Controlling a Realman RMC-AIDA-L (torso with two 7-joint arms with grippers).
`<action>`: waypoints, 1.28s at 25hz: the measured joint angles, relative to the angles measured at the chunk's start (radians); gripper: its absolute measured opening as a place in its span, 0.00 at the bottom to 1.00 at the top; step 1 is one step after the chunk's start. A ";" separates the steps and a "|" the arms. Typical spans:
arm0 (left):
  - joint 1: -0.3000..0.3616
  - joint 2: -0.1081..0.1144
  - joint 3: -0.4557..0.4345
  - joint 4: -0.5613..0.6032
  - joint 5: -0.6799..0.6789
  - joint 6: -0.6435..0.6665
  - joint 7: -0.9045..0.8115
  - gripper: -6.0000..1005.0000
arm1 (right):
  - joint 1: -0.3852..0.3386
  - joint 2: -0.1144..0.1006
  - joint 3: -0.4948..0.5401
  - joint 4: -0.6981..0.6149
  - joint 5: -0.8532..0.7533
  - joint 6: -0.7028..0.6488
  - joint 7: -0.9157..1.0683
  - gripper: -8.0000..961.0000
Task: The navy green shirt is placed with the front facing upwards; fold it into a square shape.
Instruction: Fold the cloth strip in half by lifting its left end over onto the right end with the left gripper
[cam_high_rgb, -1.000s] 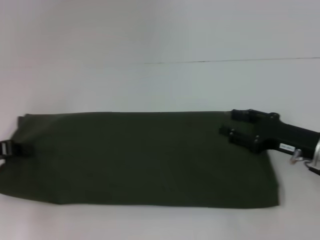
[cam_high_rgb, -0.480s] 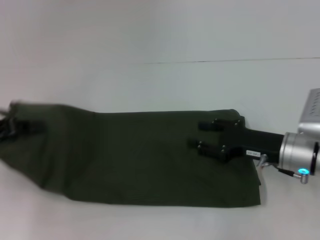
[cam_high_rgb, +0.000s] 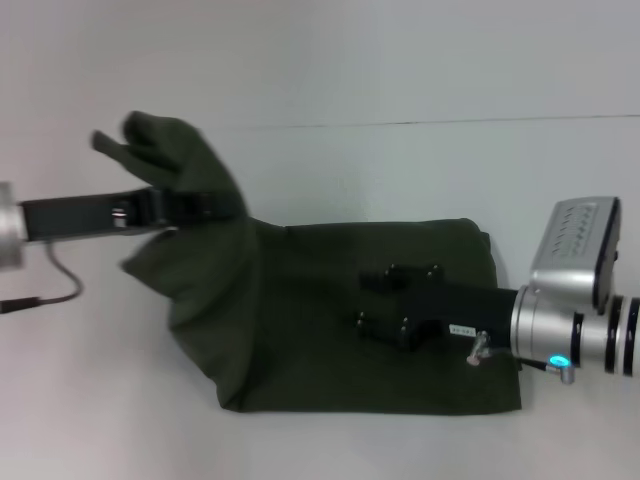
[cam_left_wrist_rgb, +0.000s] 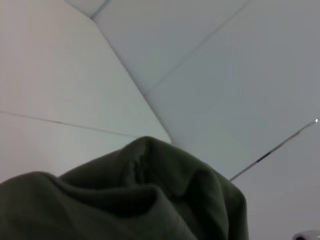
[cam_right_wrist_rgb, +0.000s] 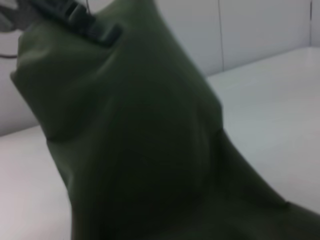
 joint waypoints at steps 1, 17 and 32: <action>-0.006 -0.010 0.019 -0.003 0.000 -0.015 0.000 0.08 | 0.002 0.000 -0.002 0.007 0.000 0.006 -0.005 0.64; -0.097 -0.027 0.221 -0.175 -0.016 -0.230 -0.034 0.08 | -0.087 -0.010 0.033 -0.032 0.009 -0.020 -0.025 0.64; -0.092 -0.026 0.370 -0.190 -0.144 -0.284 -0.041 0.08 | -0.183 -0.009 0.039 -0.117 0.110 -0.090 -0.029 0.64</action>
